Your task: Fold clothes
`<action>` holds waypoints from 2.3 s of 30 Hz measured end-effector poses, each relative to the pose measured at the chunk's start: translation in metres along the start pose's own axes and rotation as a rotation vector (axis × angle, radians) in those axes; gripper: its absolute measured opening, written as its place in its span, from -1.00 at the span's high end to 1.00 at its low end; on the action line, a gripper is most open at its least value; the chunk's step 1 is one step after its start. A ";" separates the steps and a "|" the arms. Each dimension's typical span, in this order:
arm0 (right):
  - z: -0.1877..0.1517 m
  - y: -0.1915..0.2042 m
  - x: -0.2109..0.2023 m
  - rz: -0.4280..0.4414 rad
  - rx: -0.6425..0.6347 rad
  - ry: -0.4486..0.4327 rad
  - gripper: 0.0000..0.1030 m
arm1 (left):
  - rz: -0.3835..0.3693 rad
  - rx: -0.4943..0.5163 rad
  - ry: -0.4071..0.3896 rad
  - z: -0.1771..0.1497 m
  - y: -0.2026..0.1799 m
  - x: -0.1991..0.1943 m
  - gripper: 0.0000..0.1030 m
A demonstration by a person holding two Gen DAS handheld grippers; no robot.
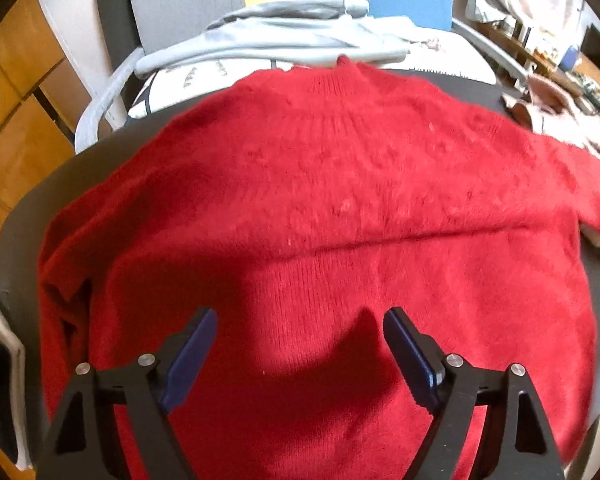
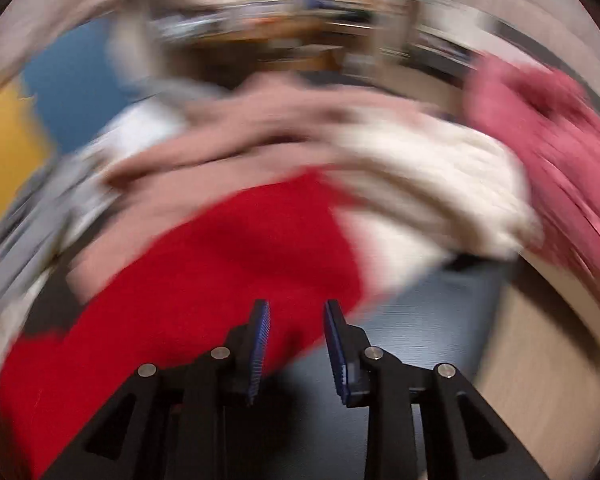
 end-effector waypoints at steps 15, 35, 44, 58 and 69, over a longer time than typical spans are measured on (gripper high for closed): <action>-0.052 0.196 0.127 0.494 -0.260 0.292 0.59 | -0.037 -0.111 0.044 -0.030 0.005 0.007 -0.82; -0.033 -0.010 0.034 0.118 0.205 -0.007 0.38 | -0.174 0.003 -0.091 0.017 -0.028 -0.028 -0.75; -0.001 -0.128 0.082 0.000 0.247 0.041 0.17 | -0.216 0.193 -0.100 0.080 -0.128 0.025 -0.75; -0.045 0.034 0.032 0.439 -0.070 -0.009 0.85 | -0.389 0.087 -0.026 0.111 -0.156 0.030 -0.75; -0.126 0.095 0.044 0.548 -0.170 0.179 0.57 | -0.394 0.064 0.056 0.107 -0.163 0.060 -0.76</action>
Point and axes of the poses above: each gripper's, at about its wrist camera, not at the fingertips, and x roughly the way its jaws point, y to its left, z to its top, the point moved 1 cm from there along x, roughly the way its jaws point, and after that the axes turned 9 degrees about -y, right-handed, at the moved point
